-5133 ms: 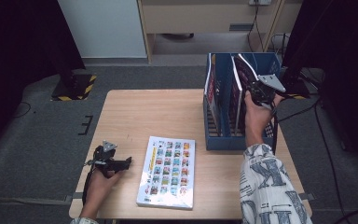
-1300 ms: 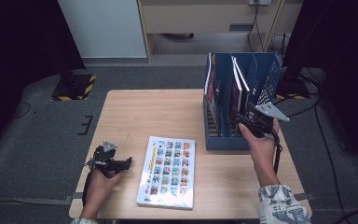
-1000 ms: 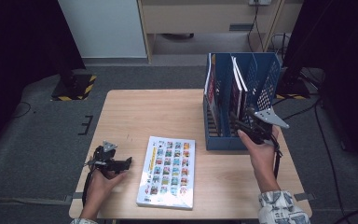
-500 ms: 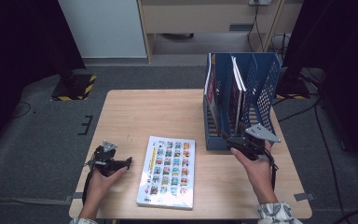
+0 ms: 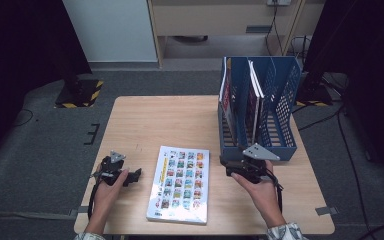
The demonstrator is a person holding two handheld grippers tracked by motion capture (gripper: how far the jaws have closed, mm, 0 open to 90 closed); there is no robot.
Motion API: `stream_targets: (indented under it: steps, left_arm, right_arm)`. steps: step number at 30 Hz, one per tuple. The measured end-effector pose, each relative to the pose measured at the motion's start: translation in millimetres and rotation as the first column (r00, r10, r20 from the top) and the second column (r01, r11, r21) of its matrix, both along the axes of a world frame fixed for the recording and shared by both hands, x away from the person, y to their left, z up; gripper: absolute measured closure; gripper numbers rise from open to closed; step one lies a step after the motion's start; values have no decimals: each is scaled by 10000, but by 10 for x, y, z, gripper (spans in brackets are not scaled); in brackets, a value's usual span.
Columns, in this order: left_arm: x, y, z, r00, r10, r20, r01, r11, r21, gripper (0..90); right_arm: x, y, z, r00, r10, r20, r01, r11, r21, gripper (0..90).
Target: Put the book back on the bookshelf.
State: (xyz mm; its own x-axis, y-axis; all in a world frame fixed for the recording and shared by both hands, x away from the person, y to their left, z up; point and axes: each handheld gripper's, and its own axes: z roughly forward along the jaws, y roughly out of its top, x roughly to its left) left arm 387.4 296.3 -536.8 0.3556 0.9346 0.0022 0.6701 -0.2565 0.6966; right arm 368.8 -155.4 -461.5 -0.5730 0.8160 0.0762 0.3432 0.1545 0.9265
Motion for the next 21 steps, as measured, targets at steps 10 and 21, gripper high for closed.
stream_targets:
  steps: [10,21]
  left_arm:
    - [-14,-3,3,9997,-238,27,238,9997,-5,1]
    - [-76,-115,131,9970,-655,412,683,9953,-691,64]
  right_arm:
    - [-12,131,-122,9970,492,-596,-505,9985,-192,175]
    - [-35,248,-206,9918,923,-879,-964,9944,-443,208]
